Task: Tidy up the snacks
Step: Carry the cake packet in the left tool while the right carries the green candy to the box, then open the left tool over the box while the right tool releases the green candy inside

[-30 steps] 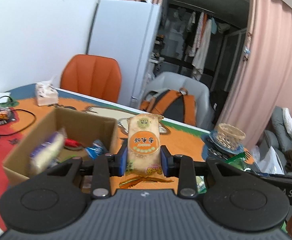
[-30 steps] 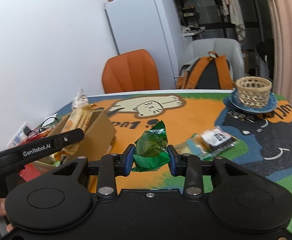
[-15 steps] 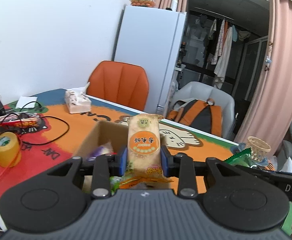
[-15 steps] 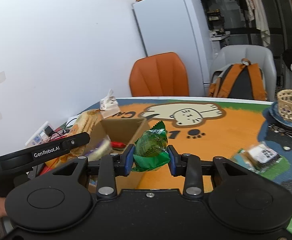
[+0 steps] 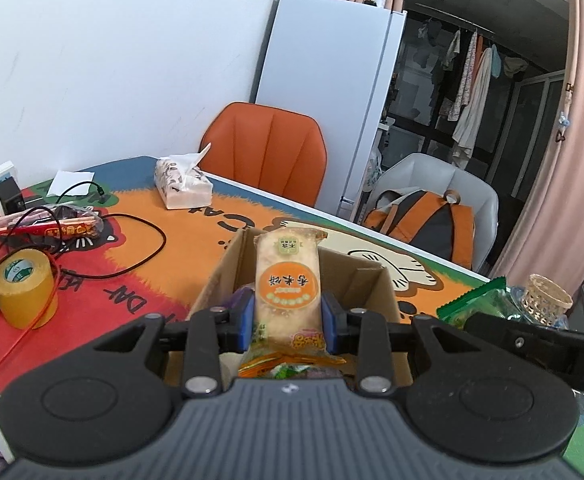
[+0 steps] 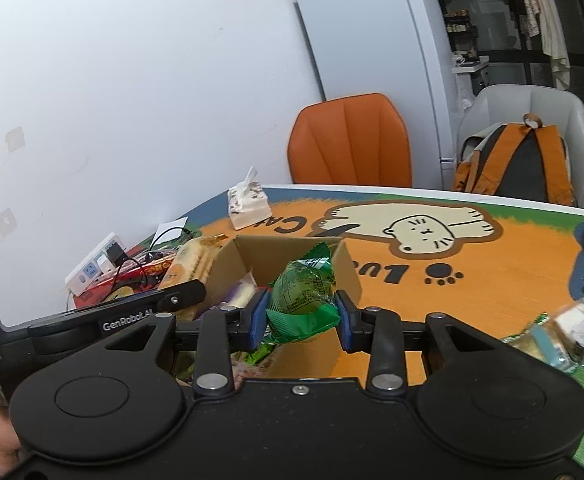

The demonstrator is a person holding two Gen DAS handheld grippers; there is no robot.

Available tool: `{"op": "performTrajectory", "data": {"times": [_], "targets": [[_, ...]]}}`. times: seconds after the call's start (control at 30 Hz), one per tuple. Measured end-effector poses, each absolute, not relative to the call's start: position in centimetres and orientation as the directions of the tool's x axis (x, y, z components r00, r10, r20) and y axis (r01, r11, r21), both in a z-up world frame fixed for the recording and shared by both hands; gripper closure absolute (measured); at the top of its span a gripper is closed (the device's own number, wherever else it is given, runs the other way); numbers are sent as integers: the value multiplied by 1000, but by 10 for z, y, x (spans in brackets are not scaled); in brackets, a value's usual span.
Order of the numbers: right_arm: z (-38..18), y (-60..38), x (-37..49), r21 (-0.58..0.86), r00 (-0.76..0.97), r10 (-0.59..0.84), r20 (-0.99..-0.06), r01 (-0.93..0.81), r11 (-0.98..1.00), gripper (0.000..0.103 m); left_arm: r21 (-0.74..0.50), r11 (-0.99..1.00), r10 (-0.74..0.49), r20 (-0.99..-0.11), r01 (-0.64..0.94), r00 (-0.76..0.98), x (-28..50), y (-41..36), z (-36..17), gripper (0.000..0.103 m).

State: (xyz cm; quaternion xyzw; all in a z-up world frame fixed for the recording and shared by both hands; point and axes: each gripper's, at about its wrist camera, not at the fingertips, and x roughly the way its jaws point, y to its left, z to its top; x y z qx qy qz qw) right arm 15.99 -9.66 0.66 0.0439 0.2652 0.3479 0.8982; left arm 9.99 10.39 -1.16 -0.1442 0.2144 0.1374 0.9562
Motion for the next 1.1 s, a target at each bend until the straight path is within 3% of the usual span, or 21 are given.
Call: {"op": "performTrajectory", "data": {"times": [0.37, 0.5, 0.83, 0.9, 0.97, 1.1], "targets": [[2, -69, 191, 273, 596, 652, -469, -604, 749, 67, -242, 919, 167, -478, -312, 863, 132, 118, -21, 70], [-1, -62, 199, 270, 590, 647, -483, -602, 751, 67, -240, 912, 187, -479, -333, 858, 137, 122, -24, 62], [4, -35, 208, 297, 561, 680, -472, -625, 722, 67, -263, 884, 231, -474, -387, 850, 117, 145, -17, 62], [6, -33, 208, 303, 563, 689, -457, -630, 715, 65, -265, 880, 238, -473, -394, 849, 112, 148, -14, 61], [8, -36, 206, 303, 576, 683, -450, -621, 723, 47, -263, 879, 242, -471, -398, 848, 109, 149, -12, 56], [8, -51, 203, 312, 593, 664, -456, -592, 743, 48, -267, 879, 240, -466, -394, 852, 103, 145, -9, 42]]}}
